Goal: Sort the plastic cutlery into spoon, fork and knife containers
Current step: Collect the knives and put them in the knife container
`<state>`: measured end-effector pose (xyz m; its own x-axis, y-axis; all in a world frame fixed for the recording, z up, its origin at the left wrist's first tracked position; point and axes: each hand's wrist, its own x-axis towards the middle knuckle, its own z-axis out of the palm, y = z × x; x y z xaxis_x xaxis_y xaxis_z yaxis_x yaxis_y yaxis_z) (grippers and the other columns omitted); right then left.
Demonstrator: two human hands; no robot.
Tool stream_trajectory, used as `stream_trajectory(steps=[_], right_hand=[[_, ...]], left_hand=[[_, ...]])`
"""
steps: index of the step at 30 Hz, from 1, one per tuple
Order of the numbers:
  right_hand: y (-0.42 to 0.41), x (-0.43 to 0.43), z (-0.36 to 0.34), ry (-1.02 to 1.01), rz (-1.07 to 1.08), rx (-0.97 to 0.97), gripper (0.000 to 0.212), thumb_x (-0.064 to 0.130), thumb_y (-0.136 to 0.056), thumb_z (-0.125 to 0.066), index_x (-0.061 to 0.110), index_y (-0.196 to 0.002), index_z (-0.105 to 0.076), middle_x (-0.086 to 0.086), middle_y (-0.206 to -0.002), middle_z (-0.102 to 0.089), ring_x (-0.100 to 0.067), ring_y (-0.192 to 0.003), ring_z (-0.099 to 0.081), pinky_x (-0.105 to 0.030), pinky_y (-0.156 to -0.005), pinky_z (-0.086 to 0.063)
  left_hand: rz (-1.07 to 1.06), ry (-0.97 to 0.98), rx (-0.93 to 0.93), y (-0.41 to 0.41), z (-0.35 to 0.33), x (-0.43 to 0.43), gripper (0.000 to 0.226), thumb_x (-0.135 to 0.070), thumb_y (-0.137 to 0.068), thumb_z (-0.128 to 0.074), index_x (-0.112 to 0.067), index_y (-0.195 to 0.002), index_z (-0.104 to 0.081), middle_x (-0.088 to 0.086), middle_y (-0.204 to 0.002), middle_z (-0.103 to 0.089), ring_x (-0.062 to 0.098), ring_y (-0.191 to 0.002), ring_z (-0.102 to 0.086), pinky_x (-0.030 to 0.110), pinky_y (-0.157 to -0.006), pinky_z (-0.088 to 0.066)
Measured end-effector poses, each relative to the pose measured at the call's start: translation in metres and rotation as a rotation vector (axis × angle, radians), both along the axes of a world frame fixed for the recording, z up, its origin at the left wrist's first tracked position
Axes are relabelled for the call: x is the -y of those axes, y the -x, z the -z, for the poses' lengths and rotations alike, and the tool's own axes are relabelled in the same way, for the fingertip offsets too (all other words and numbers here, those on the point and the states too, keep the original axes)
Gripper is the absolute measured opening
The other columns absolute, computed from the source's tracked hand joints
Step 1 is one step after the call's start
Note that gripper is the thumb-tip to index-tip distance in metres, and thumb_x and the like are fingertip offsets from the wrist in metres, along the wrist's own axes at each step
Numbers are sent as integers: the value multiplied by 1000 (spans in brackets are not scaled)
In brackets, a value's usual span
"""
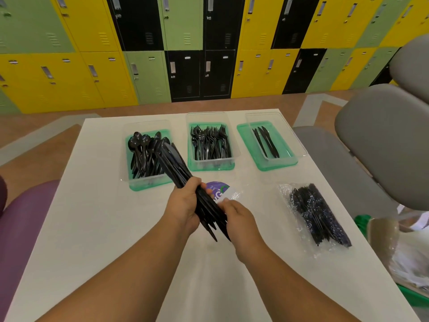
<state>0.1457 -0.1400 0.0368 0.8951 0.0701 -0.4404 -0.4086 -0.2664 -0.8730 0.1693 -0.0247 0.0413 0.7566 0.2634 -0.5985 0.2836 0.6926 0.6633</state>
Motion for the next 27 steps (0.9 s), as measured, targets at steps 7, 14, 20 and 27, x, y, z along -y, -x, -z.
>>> stream_trajectory(steps=[7,14,20,27], right_hand=[[4,-9,7,-689,440,-592,56,43,-102,-33,-2,-112,-64,-24,-101,-69,-33,-88,-69,-43,-79,-57],[-2,-9,2,-479,217,-521,39,43,-98,-43,14,-103,-70,-13,-101,-73,-27,-96,-69,-40,-79,-55],[-67,0,-53,-117,73,29,43,46,-99,-33,18,-122,-57,3,-111,-61,-21,-111,-54,-43,-99,-42],[-108,1,-107,276,-623,54,53,50,-101,-26,22,-124,-65,5,-134,-59,-14,-123,-49,-32,-103,-23]], left_hand=[[19,25,160,6,-9,6,13,-2,-88,-58,-14,-95,-57,3,-56,-61,19,-54,-60,36,-73,-53],[214,11,202,21,-10,14,10,-3,-87,-57,-13,-85,-56,5,-63,-53,18,-56,-53,33,-64,-48],[594,-213,154,34,-2,10,8,-1,-86,-58,-7,-89,-54,5,-62,-53,18,-55,-50,28,-59,-46],[816,-223,99,38,-5,13,16,-5,-82,-66,-9,-97,-61,6,-69,-58,17,-63,-57,29,-70,-54]])
